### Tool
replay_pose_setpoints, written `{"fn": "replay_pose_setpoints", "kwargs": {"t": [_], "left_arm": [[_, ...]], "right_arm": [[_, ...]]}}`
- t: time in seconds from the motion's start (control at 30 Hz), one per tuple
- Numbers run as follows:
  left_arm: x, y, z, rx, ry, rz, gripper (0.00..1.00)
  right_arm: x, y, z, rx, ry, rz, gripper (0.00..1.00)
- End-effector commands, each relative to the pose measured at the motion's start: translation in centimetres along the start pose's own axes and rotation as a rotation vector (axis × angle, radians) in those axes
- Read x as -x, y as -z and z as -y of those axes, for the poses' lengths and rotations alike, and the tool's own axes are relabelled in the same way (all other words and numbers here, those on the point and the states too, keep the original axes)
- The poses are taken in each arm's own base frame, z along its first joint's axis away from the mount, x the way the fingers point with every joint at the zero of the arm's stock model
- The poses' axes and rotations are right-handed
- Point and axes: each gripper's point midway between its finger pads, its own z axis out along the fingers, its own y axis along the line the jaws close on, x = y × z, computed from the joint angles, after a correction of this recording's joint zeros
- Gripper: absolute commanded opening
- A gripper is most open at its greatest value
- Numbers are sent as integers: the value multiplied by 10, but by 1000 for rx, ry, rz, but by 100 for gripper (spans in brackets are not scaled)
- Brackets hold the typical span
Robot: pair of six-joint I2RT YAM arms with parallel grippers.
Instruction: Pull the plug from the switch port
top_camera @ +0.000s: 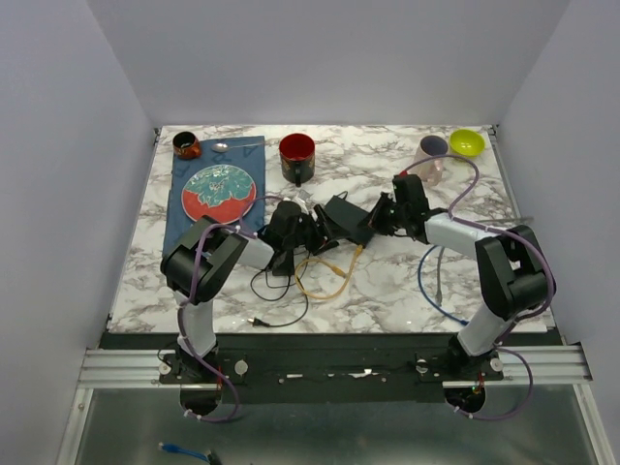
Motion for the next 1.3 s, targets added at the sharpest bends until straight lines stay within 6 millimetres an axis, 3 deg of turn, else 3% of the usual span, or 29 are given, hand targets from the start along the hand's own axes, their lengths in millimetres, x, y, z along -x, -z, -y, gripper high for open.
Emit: {"fn": "replay_pose_setpoints", "kwargs": {"t": [0.0, 0.3, 0.43, 0.63, 0.97, 1.27], "left_arm": [[-10, -4, 26, -99, -51, -48, 75], [-18, -16, 16, -45, -52, -82, 72], [-26, -20, 7, -14, -48, -94, 71], [-31, -23, -6, 33, -46, -103, 70], [-35, -34, -16, 96, -51, -117, 65], [-34, -41, -17, 121, -26, -99, 49]], "right_arm": [[-3, -5, -17, 114, 1, 1, 4], [-16, -22, 12, 65, -68, -16, 1], [-25, -22, 31, 39, -121, -10, 1], [-28, -26, 44, 15, -149, -6, 1], [-39, -32, 55, 13, -225, -35, 1], [-37, -32, 55, 14, -222, -31, 1]]}}
